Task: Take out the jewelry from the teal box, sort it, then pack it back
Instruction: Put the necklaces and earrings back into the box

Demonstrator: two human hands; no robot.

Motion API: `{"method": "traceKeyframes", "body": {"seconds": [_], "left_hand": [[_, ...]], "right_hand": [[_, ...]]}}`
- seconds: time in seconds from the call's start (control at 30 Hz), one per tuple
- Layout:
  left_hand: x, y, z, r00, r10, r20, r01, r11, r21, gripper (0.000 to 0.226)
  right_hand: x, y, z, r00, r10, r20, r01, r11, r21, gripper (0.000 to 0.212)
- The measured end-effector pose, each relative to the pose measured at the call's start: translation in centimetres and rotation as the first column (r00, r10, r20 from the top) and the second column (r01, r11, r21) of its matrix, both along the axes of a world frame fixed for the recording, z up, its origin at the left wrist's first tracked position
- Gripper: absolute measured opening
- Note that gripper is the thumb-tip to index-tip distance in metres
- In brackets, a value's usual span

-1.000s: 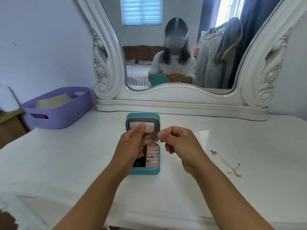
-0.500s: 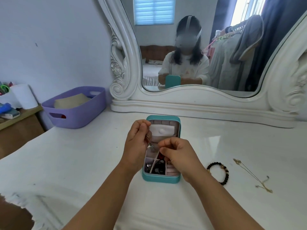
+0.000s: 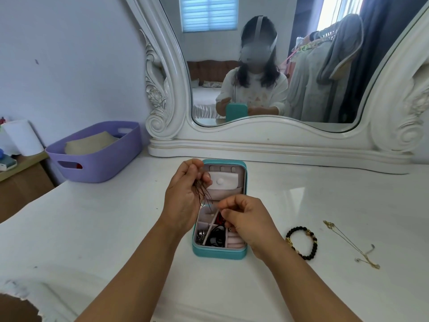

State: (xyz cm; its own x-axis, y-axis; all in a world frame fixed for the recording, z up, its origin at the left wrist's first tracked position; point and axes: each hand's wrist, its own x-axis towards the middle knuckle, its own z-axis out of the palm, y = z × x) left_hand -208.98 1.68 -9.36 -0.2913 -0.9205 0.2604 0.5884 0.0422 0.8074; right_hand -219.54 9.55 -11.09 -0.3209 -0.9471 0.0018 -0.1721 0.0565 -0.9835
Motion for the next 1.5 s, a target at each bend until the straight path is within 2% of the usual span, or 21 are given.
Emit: {"method": "traceKeyframes", "body": {"seconds": [0.3, 0.47, 0.6, 0.8, 0.87, 0.93, 1.0, 1.07, 1.13, 1.23, 1.3, 1.4, 1.5], "left_hand": [[0.6, -0.1, -2.7, 0.955, 0.045, 0.292, -0.028, 0.998, -0.061, 0.027], [1.0, 0.2, -3.2, 0.928, -0.006, 0.373, 0.021, 0.999, -0.036, 0.026], [1.6, 0.7, -3.3, 0.867, -0.014, 0.499, 0.065, 0.994, -0.085, 0.028], [2.7, 1.0, -3.1, 0.872, 0.090, 0.482, -0.033, 0.992, -0.125, 0.025], [3.1, 1.1, -3.4, 0.798, 0.219, 0.561, -0.135, 0.973, -0.188, 0.024], [3.8, 1.1, -3.5, 0.678, 0.320, 0.662, -0.190, 0.946, -0.263, 0.019], [4.7, 0.9, -3.5, 0.588, 0.240, 0.773, -0.080, 0.968, -0.239, 0.017], [5.3, 0.8, -3.5, 0.507, 0.127, 0.852, 0.023, 0.987, -0.161, 0.029], [5.3, 0.7, -3.3, 0.498, 0.138, 0.856, -0.007, 0.988, -0.156, 0.023], [4.3, 0.8, -2.9, 0.547, 0.195, 0.814, -0.069, 0.980, -0.187, 0.011], [3.6, 0.7, -2.9, 0.523, 0.260, 0.811, -0.089, 0.964, -0.252, 0.011], [2.7, 0.7, -2.9, 0.343, 0.378, 0.860, -0.072, 0.923, -0.378, 0.008], [2.7, 0.7, -2.7, 0.150, 0.383, 0.911, 0.084, 0.913, -0.398, 0.016]], "right_hand": [[-0.2, -0.3, -0.2, 1.000, -0.011, -0.004, 0.011, 1.000, -0.004, 0.023], [-0.2, -0.3, -0.1, 0.997, -0.021, 0.078, 0.022, 1.000, -0.003, 0.024], [-0.3, -0.4, -0.1, 0.993, -0.029, 0.117, 0.029, 1.000, -0.004, 0.023], [-0.3, -0.5, 0.0, 0.996, -0.026, 0.087, 0.025, 1.000, 0.009, 0.023], [-0.2, -0.6, 0.0, 0.999, -0.024, 0.042, 0.024, 1.000, 0.018, 0.023], [-0.2, -0.7, 0.0, 0.999, -0.034, -0.018, 0.034, 0.999, 0.014, 0.024], [-0.2, -1.0, -0.1, 0.995, -0.042, -0.095, 0.043, 0.999, 0.004, 0.024], [-0.2, -1.3, -0.3, 0.986, -0.033, -0.163, 0.033, 0.999, -0.002, 0.024], [-0.1, -1.5, -0.4, 0.976, -0.012, -0.216, 0.013, 1.000, 0.004, 0.022], [0.1, -1.8, -0.4, 0.966, 0.008, -0.259, -0.002, 1.000, 0.023, 0.024], [0.2, -1.8, -0.3, 0.968, 0.035, -0.250, -0.027, 0.999, 0.035, 0.028], [0.2, -1.9, -0.4, 0.952, 0.096, -0.291, -0.081, 0.995, 0.061, 0.038], [0.2, -2.3, -0.2, 0.914, 0.181, -0.364, -0.144, 0.981, 0.127, 0.047]]}}
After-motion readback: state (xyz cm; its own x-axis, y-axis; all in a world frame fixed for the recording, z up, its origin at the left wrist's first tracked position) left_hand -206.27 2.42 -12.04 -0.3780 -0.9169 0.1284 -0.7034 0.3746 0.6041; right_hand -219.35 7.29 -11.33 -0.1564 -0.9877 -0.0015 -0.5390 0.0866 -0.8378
